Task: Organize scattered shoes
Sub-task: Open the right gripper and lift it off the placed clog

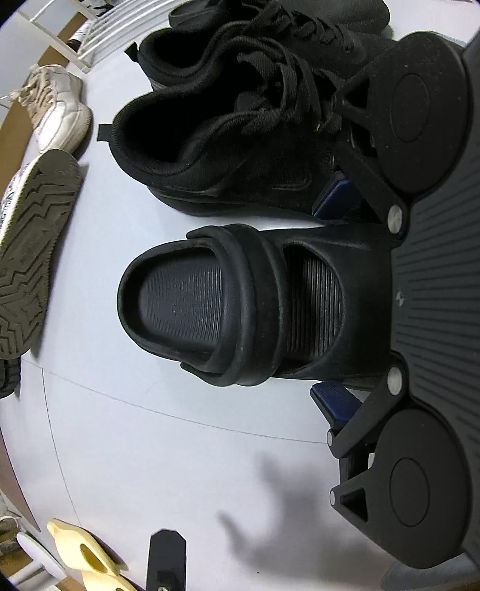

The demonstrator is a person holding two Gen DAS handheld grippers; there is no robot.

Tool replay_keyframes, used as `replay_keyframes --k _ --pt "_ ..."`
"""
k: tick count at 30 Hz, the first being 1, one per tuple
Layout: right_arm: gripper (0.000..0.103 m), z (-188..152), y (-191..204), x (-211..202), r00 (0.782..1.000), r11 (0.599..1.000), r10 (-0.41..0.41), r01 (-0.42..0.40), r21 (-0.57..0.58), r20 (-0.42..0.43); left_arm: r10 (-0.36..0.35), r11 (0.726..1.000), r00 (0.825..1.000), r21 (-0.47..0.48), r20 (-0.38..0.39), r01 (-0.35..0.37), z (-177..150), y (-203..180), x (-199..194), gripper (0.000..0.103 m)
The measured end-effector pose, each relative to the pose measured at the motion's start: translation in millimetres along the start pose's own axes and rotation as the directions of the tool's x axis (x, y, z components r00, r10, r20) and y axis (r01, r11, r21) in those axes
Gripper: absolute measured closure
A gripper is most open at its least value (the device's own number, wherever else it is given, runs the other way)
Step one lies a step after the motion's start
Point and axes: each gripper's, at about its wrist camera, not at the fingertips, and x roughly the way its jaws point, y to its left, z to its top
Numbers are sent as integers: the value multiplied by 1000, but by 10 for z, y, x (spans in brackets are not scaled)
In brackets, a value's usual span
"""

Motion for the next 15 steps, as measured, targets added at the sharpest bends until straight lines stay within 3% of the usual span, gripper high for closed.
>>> replay_keyframes --k 11,15 --pt "12 6 -17 -81 1000 1000 22 -22 15 -13 -35 999 999 -27 9 35 16 48 -42 1" --pt "12 33 -38 -292 1000 999 21 -21 -48 5 -31 997 999 -63 42 34 49 74 -55 1"
